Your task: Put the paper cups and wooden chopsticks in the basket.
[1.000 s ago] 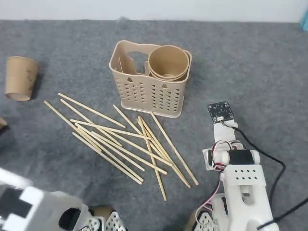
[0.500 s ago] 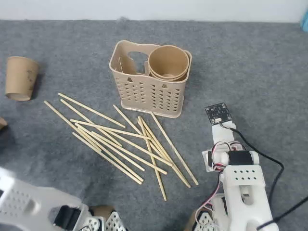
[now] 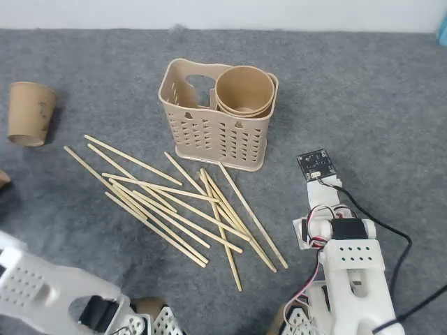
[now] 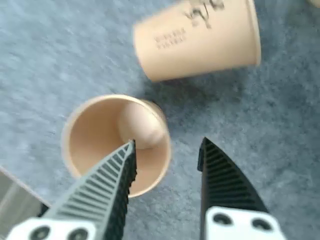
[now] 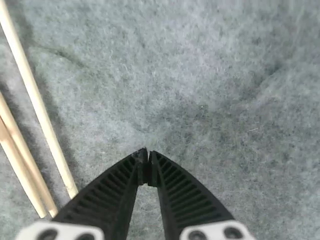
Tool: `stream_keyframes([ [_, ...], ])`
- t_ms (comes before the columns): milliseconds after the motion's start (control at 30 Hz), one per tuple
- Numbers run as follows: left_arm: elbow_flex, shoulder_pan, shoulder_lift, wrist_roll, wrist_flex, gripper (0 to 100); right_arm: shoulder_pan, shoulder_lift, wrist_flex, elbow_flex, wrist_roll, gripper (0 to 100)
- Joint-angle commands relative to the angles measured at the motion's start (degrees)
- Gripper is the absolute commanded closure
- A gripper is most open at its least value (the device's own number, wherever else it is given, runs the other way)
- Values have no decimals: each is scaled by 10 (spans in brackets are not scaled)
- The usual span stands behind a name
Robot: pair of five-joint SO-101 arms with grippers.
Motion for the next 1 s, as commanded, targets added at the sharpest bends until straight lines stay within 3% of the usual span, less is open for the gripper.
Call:
stream_keyframes([
  [0, 33, 14, 32, 3, 16, 804, -11, 3, -7, -3, 11, 990],
  [233, 36, 16, 129, 6, 3, 807, -10, 3, -7, -3, 11, 990],
  [433, 4, 25, 135, 7, 18, 998, -11, 3, -7, -3, 11, 990],
  [567, -21, 36, 132, 9, 20, 988, -10, 3, -7, -3, 11, 990],
  [967, 39, 100, -57, 84, 20, 988, -10, 3, -10, -3, 8, 990],
])
